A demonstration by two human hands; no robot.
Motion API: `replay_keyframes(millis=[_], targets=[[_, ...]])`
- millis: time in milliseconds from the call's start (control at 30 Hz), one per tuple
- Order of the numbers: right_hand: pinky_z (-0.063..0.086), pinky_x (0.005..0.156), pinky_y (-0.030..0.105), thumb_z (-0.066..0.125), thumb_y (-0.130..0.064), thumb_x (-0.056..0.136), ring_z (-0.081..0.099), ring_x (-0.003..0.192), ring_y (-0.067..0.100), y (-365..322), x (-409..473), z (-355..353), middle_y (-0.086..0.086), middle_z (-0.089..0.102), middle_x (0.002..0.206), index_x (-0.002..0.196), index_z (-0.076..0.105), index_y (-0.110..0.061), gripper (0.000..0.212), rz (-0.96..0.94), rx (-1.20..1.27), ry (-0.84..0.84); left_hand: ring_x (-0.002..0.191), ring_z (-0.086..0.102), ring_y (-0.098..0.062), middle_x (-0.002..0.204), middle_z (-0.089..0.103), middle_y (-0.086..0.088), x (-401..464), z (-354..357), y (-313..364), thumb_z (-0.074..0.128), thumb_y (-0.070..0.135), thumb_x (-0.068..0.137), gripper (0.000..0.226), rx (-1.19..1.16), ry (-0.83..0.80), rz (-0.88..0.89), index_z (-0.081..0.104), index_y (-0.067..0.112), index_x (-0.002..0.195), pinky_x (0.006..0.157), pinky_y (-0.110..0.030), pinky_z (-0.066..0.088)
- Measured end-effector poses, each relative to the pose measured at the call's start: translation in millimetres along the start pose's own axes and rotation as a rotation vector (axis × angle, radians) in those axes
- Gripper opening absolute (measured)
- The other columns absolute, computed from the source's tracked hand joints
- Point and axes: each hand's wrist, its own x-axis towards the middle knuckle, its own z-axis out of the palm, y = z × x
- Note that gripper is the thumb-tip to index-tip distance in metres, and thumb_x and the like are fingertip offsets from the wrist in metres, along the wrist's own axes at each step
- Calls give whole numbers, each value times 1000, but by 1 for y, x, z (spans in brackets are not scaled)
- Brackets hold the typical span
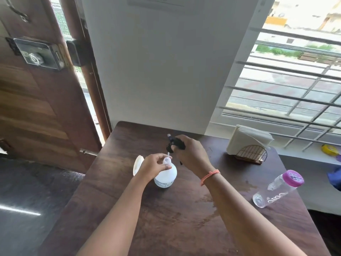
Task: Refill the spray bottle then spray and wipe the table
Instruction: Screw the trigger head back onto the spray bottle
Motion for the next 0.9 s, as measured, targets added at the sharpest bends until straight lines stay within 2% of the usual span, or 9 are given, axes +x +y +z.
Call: replay_keyframes(millis=[133,267,367,467,533,667,767,833,900], targets=[[52,76,35,60,-28,87,63,85,20,7,5,11,-5,69,92,105,66,-31,20,29,41,-77,85,67,-7,75,70,21,2,1,-5,81,32,71,15,6,6,14,69,38,78,81,-34,52],[53,75,34,58,-29,87,63,85,22,15,7,22,-3,69,90,102,67,-29,18,44,-12,-112,64,54,11,66,60,9,3,4,-7,81,22,78,18,3,8,-3,69,25,92,68,-13,39],[51,74,33,57,-29,87,63,88,24,20,3,35,-2,69,95,105,64,-30,19,31,-73,-137,76,59,8,72,68,20,5,4,-11,81,17,77,22,-43,-7,10,72,27,95,78,-17,44],[47,72,31,53,-27,89,63,92,25,23,0,42,-2,69,100,109,61,-32,22,-1,-128,-104,71,56,16,69,65,31,5,4,-13,78,11,80,23,-37,-5,8,69,29,91,72,-10,39],[47,71,31,52,-29,91,63,94,26,23,1,44,-1,69,102,112,59,-30,22,-32,-187,-86,80,58,16,77,67,29,5,3,-13,76,13,82,25,-16,-17,17,67,35,91,76,-10,41],[48,74,34,48,-29,94,63,97,29,20,5,45,5,68,104,114,55,-21,22,-56,-281,-87,105,62,-3,100,70,13,7,3,-18,74,19,84,21,35,-78,9,66,36,93,91,-24,44],[45,72,34,49,-25,93,63,96,33,16,8,47,8,68,104,111,55,-15,22,-42,-322,-93,100,65,-9,85,68,22,7,7,-16,76,17,80,29,78,-25,4,63,43,81,83,-22,46],[42,69,33,49,-21,91,63,96,34,14,7,50,9,68,103,109,55,-13,21,-41,-352,-81,87,66,-10,72,65,23,3,18,-11,75,19,77,24,132,50,6,60,37,76,69,-15,42],[40,69,32,49,-19,89,64,97,33,16,4,52,8,69,102,111,57,-15,24,-43,-366,-56,82,65,-4,75,66,22,-6,30,-4,69,27,74,11,169,178,-22,62,32,80,67,-17,46]])
